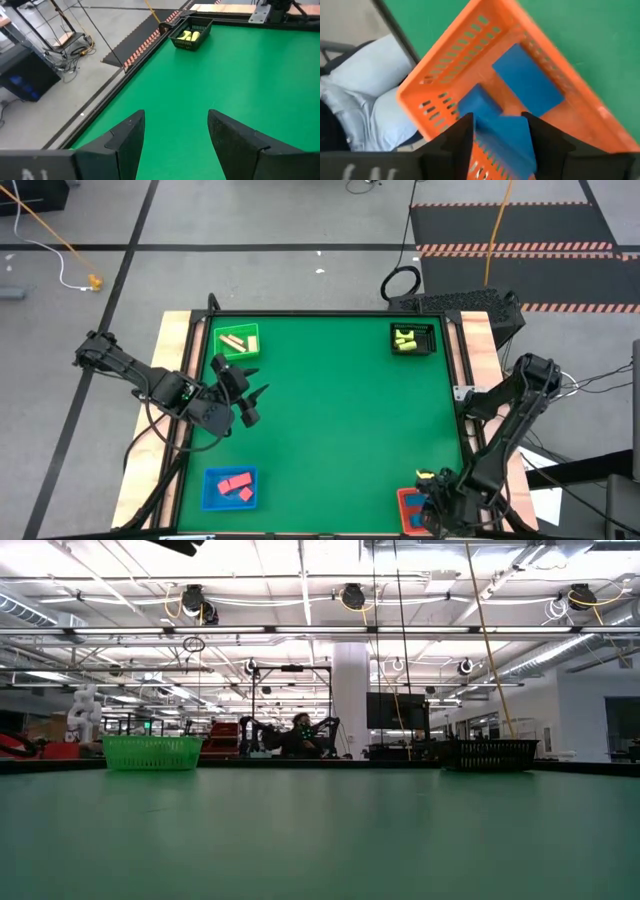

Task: Sort & place blocks by color
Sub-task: Put the blue block into the orange bin, then return to Home Position

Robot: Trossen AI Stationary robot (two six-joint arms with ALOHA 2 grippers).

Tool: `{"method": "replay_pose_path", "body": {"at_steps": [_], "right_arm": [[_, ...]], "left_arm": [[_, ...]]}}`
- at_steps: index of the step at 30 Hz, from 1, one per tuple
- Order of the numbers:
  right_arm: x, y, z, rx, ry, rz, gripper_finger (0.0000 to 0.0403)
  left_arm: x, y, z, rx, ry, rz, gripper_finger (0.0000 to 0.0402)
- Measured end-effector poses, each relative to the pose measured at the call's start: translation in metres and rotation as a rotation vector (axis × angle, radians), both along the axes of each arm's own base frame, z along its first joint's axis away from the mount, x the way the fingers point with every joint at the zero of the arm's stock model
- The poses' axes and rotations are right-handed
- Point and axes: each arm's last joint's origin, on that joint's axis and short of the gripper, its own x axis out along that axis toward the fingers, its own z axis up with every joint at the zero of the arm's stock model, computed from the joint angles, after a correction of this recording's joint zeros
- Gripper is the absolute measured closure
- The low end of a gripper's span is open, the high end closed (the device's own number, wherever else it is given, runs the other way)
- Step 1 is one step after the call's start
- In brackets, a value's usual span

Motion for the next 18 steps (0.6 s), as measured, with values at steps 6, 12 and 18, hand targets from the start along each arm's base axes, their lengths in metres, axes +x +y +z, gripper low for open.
{"method": "replay_pose_path", "body": {"at_steps": [6, 12, 18], "right_arm": [[0.004, -0.003, -0.001, -0.016, 0.002, 0.001, 0.0192], [0.009, -0.009, 0.004, -0.03, -0.035, 0.06, 0.0148], [0.02, -0.028, 0.025, -0.043, -0.16, 0.119, 0.0144]], "left_arm": [[0.0, 0.0, 0.0, 0.012, 0.018, -0.013, 0.0183], [0.0, 0.0, -0.001, 0.011, 0.034, -0.034, 0.0183], [0.001, -0.002, 0.0, -0.132, -0.054, 0.019, 0.0183]]}}
